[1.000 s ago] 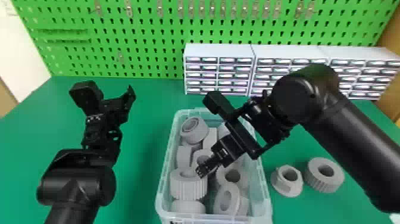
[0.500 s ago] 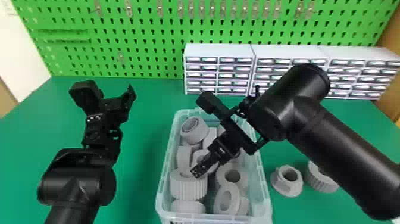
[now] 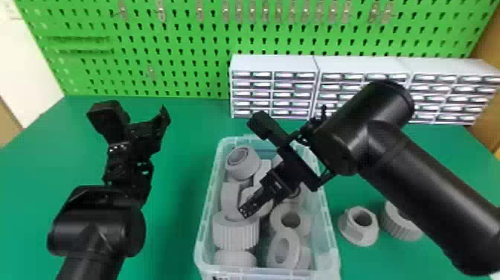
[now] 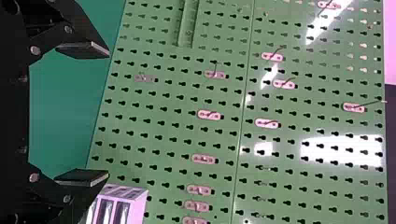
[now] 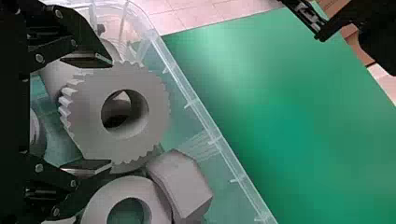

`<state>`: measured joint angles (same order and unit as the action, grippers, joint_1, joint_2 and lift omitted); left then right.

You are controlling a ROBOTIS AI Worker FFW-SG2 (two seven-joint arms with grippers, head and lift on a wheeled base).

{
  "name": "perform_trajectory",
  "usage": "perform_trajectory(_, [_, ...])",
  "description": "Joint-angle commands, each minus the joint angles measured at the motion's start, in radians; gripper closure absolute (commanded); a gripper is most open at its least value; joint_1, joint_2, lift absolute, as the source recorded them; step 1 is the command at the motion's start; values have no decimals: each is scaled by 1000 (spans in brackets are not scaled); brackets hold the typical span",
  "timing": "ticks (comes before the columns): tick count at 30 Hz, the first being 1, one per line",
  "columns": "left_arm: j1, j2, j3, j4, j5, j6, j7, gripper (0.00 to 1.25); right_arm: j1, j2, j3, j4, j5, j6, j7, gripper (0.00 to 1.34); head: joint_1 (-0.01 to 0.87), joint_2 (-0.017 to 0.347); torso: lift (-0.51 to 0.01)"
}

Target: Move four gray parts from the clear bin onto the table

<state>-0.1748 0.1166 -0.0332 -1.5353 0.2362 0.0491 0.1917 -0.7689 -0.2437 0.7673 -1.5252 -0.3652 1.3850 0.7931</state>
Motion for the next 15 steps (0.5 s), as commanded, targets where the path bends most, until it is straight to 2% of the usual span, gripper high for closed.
perform_trajectory(1, [0,0,-2,1,0,0,0,348,5,7,-28,5,31,-3,0,496,693,72,-52])
perform_trajectory(9, [-5,-3,-8,10,0,0,0,348,13,24,-57,34,69,-37,0,496,693,72,-52])
perform_trajectory(13, [-5,-5,-11,14,0,-3,0,348,13,32,-68,37,126,-44,-3,496,693,72,-52])
perform_trajectory(15, [-5,-6,-11,14,0,-3,0,348,10,35,-71,36,129,-52,-31,496,693,72,-52])
